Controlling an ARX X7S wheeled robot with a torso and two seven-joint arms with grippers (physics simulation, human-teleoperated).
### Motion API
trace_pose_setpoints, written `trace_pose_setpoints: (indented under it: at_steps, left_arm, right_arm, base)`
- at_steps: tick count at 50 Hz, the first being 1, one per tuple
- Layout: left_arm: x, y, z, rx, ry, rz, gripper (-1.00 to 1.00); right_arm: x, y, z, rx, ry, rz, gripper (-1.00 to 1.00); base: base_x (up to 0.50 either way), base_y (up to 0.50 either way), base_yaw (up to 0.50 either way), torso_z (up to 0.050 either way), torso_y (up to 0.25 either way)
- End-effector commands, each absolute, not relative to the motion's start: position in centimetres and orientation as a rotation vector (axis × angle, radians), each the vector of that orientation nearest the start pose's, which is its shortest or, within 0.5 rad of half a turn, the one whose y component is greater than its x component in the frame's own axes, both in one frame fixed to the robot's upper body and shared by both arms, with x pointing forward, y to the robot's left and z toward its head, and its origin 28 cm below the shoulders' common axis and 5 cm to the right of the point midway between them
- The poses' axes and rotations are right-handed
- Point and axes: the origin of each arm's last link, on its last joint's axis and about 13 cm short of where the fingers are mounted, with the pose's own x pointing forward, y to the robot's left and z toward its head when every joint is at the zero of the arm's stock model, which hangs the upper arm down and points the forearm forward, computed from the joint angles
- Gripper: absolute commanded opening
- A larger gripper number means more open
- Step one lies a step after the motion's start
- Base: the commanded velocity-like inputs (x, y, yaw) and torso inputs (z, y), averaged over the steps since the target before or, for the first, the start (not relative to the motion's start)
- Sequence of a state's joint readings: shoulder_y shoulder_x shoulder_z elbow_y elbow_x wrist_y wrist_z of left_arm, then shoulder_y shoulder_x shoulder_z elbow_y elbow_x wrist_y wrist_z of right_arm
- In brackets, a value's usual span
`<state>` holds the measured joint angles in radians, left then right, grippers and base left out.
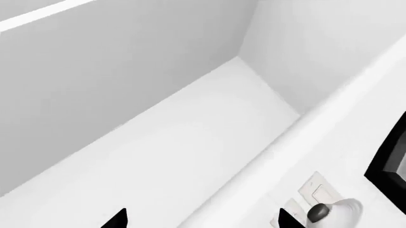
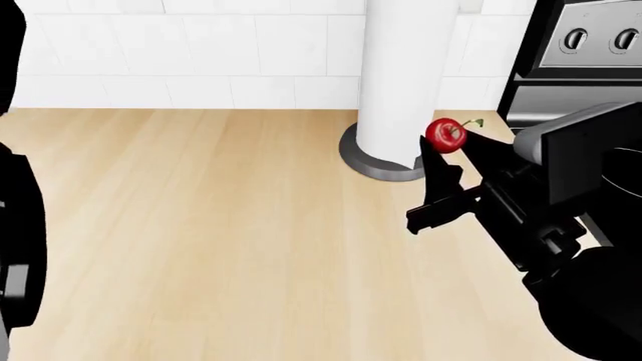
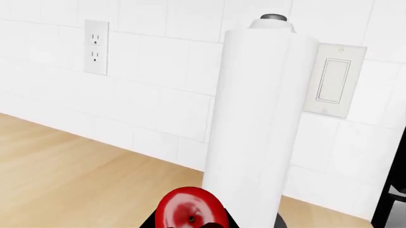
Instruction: Pick the cherry, apricot from the counter and place them in the cabinet. Then close the cabinet.
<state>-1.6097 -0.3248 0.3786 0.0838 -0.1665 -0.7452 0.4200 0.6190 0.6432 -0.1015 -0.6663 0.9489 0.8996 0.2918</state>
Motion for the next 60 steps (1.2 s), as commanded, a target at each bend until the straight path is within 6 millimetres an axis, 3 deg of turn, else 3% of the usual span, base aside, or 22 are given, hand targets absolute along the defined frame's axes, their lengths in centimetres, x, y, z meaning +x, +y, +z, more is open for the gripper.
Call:
trace_pose_setpoints:
  at_steps: [1, 16, 29, 35, 45, 51, 60]
  left_arm:
    - [29.3, 22.5, 44.5, 0.691, -0.711, -0.508, 1.0]
    - [29.8, 22.2, 42.1, 0.81, -0.645, -0.576, 1.0]
    - [29.9, 22.1, 41.8, 0.818, -0.633, -0.594, 1.0]
    - [29.9, 21.6, 40.1, 0.938, -0.596, -0.653, 1.0]
    - [28.5, 22.1, 38.2, 1.007, -0.604, -0.672, 1.0]
    - [27.3, 22.9, 38.1, 0.921, -0.663, -0.565, 1.0]
    - [24.8, 22.9, 36.3, 0.848, -0.717, -0.587, 1.0]
  right_arm:
    - [23.2, -14.2, 22.9, -0.123, -0.146, 0.328, -1.0]
    - [23.4, -14.0, 22.8, -0.123, -0.134, 0.326, -1.0]
    - [23.4, -14.0, 22.8, -0.124, -0.132, 0.326, -1.0]
    - [23.3, -14.1, 22.9, -0.128, -0.139, 0.324, -1.0]
    - [23.4, -14.1, 23.3, -0.136, -0.15, 0.312, -1.0]
    - [23.4, -14.0, 23.5, -0.139, -0.156, 0.309, -1.0]
    - [23.6, -14.0, 23.4, -0.14, -0.159, 0.306, -1.0]
  base:
    - [0.0, 0.0, 0.0, 0.0, 0.0]
    - [0.0, 0.0, 0.0, 0.0, 0.0]
    - [0.0, 0.0, 0.0, 0.0, 0.0]
    - [0.0, 0.0, 0.0, 0.0, 0.0]
    - [0.0, 0.0, 0.0, 0.0, 0.0]
    - [0.0, 0.0, 0.0, 0.0, 0.0]
    - [0.0, 0.0, 0.0, 0.0, 0.0]
